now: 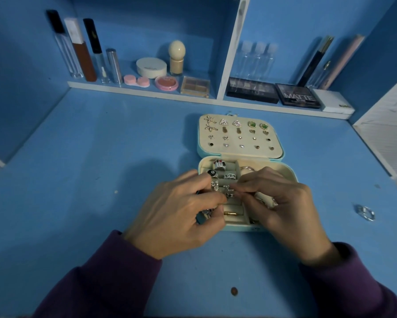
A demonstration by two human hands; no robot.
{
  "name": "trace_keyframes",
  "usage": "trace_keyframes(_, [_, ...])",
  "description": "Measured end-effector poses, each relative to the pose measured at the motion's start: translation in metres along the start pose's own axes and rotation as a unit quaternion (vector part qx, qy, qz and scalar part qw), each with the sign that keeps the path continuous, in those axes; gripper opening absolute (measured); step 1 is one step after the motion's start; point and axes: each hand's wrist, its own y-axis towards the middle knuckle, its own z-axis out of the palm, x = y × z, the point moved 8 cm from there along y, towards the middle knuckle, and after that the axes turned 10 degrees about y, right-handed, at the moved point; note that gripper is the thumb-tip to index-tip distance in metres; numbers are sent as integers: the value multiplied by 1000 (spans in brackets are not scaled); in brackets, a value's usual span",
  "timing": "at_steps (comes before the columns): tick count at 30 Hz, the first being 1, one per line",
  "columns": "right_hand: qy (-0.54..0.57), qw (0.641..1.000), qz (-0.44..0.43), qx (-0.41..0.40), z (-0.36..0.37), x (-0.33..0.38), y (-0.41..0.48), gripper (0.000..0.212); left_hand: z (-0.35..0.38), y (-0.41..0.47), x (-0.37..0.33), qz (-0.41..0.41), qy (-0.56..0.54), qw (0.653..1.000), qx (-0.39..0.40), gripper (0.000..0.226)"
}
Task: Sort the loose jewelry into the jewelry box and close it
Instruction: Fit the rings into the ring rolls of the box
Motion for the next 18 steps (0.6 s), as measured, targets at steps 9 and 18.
trace_keyframes(9, [-4, 1000, -9, -6, -1, 2, -1, 11, -1, -3, 1, 3, -35, 999, -28, 27])
trace_keyframes(18, [88, 990, 80, -72, -17, -3, 2, 21, -6, -4, 24, -143, -329, 932, -52, 23])
